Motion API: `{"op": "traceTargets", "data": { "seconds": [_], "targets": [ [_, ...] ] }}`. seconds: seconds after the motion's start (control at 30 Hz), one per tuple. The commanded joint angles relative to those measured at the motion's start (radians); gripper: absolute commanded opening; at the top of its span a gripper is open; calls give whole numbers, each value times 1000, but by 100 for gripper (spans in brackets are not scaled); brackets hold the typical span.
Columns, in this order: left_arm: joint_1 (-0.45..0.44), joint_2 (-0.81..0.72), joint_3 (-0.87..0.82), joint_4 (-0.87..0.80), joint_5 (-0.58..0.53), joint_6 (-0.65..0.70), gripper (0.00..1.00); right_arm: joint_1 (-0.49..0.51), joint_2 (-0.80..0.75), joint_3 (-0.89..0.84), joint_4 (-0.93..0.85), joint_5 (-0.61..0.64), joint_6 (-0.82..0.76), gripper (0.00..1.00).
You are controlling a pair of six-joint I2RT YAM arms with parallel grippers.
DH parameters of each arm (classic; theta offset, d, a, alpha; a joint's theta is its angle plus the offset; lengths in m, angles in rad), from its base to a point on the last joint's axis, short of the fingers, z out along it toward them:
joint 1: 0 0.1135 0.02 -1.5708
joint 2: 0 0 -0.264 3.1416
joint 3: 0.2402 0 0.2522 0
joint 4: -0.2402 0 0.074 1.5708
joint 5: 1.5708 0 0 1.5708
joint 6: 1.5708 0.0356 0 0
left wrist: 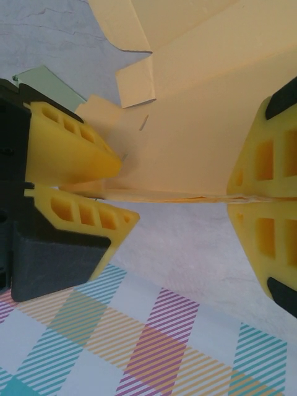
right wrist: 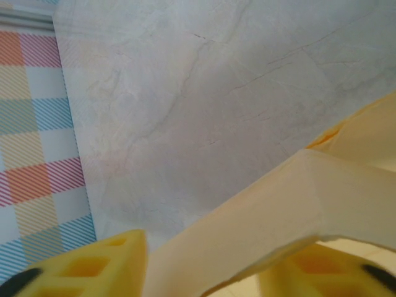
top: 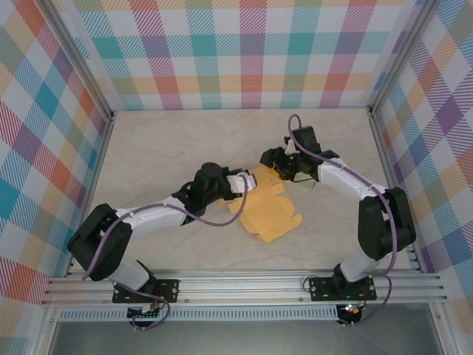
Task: Fold the paper box
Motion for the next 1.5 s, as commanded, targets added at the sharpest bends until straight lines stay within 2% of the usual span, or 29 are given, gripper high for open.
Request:
{"op": "traceTargets", "data": {
  "seconds": [0.0,0.17,0.23,0.27,0.37,0.43,0.47,0.5,0.53,0.63,0.73,0.8,0.97,1.07,1.1,1.2,1.27,1.3,1.4,1.47],
  "targets": [
    [-15,0,35,12,16,11,3,6,11,28,21,20,10,37],
    [-17,-26,68,-133,55,-33,15,7,15,4,69,47,39,12],
    [-19,-35,74,-172,69,-57,18,6,22,-10,100,54,58,5],
    [-20,-39,77,-189,72,-70,35,6,26,-14,112,57,67,2],
    [-24,-30,106,-245,52,-117,37,6,42,-21,135,69,87,0],
    [-37,-20,137,-268,-3,-186,38,6,47,-30,160,78,104,0],
    [-49,-13,152,-278,-48,-219,46,6,49,-33,169,80,110,0],
    [-73,-5,173,-291,-119,-253,66,6,53,-35,178,79,116,0],
    [-98,5,194,-314,-184,-270,71,6,57,-35,184,77,120,0],
    [-170,57,239,-335,-342,-283,72,6,70,-34,195,70,130,0],
    [-219,134,260,-263,-507,-263,70,6,74,-37,203,65,137,1],
    [-233,188,289,-252,-576,-246,69,6,72,-43,210,63,141,1],
    [-245,274,308,-162,-684,-215,65,6,65,-46,211,61,138,2],
    [-244,306,311,-115,-731,-192,60,6,69,-47,215,49,141,2],
    [-244,318,311,-97,-746,-177,55,7,68,-48,218,46,142,3],
    [-244,343,312,-78,-775,-152,25,6,62,-49,218,45,141,3],
    [-244,350,312,-72,-775,-142,20,6,57,-50,217,43,136,5],
    [-243,351,310,-67,-776,-135,13,6,55,-49,214,40,132,7],
    [-238,355,302,-33,-768,-74,9,5,36,-55,210,26,116,19],
    [-231,353,282,14,-758,-18,0,2,13,-64,187,23,95,29]
  ]
}}
